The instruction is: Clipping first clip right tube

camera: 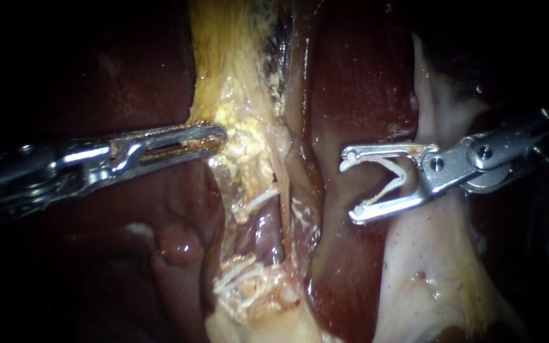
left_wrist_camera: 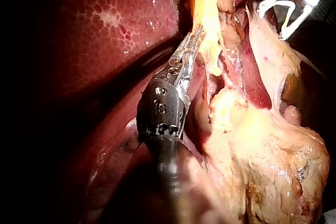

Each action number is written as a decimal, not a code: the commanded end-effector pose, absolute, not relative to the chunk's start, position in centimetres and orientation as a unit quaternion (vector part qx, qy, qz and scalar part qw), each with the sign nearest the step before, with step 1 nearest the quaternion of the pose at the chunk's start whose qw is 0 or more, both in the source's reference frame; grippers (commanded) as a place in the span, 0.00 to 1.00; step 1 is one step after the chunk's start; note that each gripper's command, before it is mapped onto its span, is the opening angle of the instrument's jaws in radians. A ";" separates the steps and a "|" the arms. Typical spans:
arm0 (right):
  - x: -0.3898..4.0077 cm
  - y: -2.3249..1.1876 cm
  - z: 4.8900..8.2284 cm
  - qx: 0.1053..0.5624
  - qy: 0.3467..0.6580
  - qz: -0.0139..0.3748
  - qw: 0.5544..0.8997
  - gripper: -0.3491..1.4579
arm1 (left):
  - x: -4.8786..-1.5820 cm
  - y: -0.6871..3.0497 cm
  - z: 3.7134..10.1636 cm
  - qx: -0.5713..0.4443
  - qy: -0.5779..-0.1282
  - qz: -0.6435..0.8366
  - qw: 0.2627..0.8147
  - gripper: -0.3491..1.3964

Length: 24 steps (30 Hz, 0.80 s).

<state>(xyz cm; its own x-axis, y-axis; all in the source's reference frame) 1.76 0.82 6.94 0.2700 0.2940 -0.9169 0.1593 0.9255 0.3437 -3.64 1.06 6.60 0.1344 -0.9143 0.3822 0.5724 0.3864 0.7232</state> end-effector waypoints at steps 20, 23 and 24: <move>2.58 0.02 7.95 0.296 0.569 0.095 0.761 0.51 | -3.28 1.22 5.65 0.203 -0.423 -0.525 0.710 0.00; 2.61 0.04 8.04 0.296 0.566 0.096 0.763 0.51 | -3.28 1.21 5.62 0.203 -0.423 -0.525 0.710 0.00; 2.62 0.05 8.06 0.296 0.566 0.096 0.764 0.51 | -3.28 1.20 5.62 0.203 -0.423 -0.525 0.710 0.00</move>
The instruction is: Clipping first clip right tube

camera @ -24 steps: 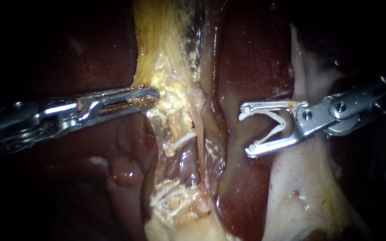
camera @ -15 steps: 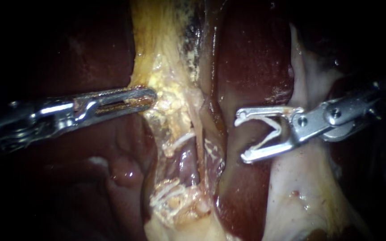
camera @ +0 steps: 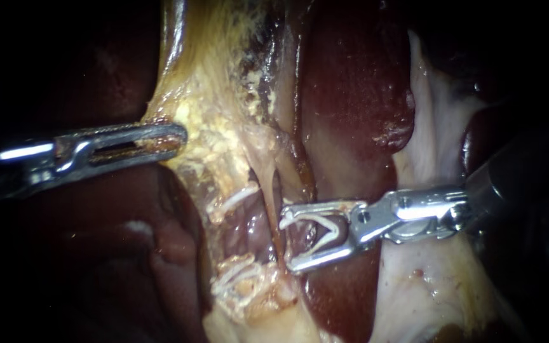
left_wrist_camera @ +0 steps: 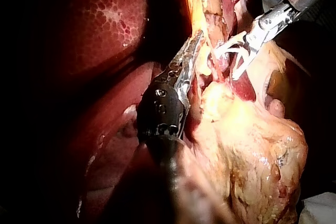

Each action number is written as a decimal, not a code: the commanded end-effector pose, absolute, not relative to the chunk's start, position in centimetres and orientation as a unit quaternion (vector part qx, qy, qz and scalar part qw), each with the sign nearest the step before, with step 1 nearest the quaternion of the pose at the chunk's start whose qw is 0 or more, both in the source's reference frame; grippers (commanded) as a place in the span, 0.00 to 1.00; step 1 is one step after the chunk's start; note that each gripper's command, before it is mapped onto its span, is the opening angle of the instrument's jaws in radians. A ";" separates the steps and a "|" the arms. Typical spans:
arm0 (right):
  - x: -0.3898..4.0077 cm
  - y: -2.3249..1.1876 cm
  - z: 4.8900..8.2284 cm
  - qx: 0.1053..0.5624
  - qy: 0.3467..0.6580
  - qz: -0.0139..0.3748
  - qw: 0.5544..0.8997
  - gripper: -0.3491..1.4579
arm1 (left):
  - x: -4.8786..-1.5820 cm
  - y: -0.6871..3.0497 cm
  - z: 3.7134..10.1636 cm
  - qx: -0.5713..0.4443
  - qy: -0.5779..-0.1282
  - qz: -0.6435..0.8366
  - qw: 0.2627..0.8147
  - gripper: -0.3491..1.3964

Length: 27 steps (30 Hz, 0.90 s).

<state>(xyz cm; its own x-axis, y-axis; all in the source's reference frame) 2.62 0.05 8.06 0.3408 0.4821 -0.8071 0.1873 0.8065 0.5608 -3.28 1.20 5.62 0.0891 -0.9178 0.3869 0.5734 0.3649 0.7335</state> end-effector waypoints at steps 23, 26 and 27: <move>2.86 -0.08 7.99 0.361 0.576 0.084 0.728 0.18 | -3.28 1.20 5.61 0.203 -0.423 -0.525 0.710 0.00; 2.81 -0.05 8.01 0.361 0.560 0.099 0.739 0.00 | -3.28 1.20 5.61 0.203 -0.423 -0.525 0.710 0.00; 2.80 -0.03 8.02 0.363 0.553 0.100 0.743 0.00 | -3.28 1.20 5.61 0.203 -0.423 -0.525 0.710 0.00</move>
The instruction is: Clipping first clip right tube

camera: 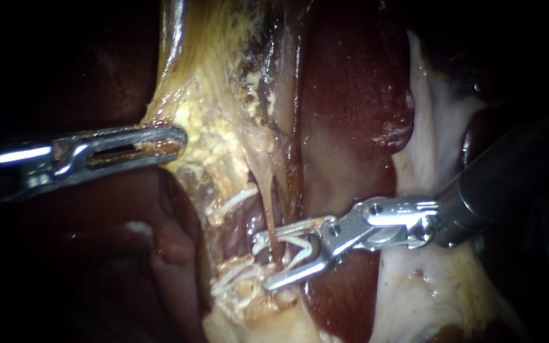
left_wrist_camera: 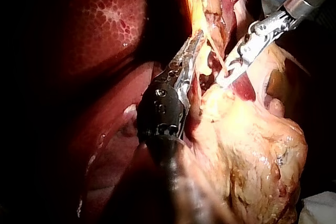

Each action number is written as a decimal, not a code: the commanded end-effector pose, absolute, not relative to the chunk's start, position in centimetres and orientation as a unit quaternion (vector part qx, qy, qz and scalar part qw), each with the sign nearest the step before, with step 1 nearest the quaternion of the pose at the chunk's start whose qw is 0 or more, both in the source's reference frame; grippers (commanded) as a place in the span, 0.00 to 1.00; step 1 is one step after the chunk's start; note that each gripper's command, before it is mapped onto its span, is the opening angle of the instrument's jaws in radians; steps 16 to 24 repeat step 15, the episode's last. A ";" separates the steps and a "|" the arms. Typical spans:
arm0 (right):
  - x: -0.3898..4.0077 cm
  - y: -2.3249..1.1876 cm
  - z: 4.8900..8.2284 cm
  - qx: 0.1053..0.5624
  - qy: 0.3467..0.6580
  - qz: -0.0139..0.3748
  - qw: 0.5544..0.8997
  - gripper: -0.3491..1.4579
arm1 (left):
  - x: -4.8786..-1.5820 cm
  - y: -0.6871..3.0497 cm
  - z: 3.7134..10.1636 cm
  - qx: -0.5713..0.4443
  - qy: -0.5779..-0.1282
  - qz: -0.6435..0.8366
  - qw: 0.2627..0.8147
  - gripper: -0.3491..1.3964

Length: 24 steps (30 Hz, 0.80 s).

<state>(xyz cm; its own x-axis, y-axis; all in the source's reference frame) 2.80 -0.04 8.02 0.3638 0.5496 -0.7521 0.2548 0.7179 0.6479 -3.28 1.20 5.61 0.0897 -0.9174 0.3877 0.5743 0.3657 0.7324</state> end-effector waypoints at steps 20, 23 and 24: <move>2.80 -0.05 8.04 0.367 0.537 0.108 0.752 0.00 | -3.28 1.21 5.61 0.203 -0.423 -0.525 0.710 0.00; 2.80 -0.05 8.04 0.367 0.537 0.108 0.752 0.00 | -3.28 1.21 5.61 0.203 -0.423 -0.525 0.710 0.00; 2.80 -0.05 8.04 0.367 0.537 0.108 0.752 0.00 | -3.28 1.21 5.61 0.203 -0.423 -0.525 0.710 0.00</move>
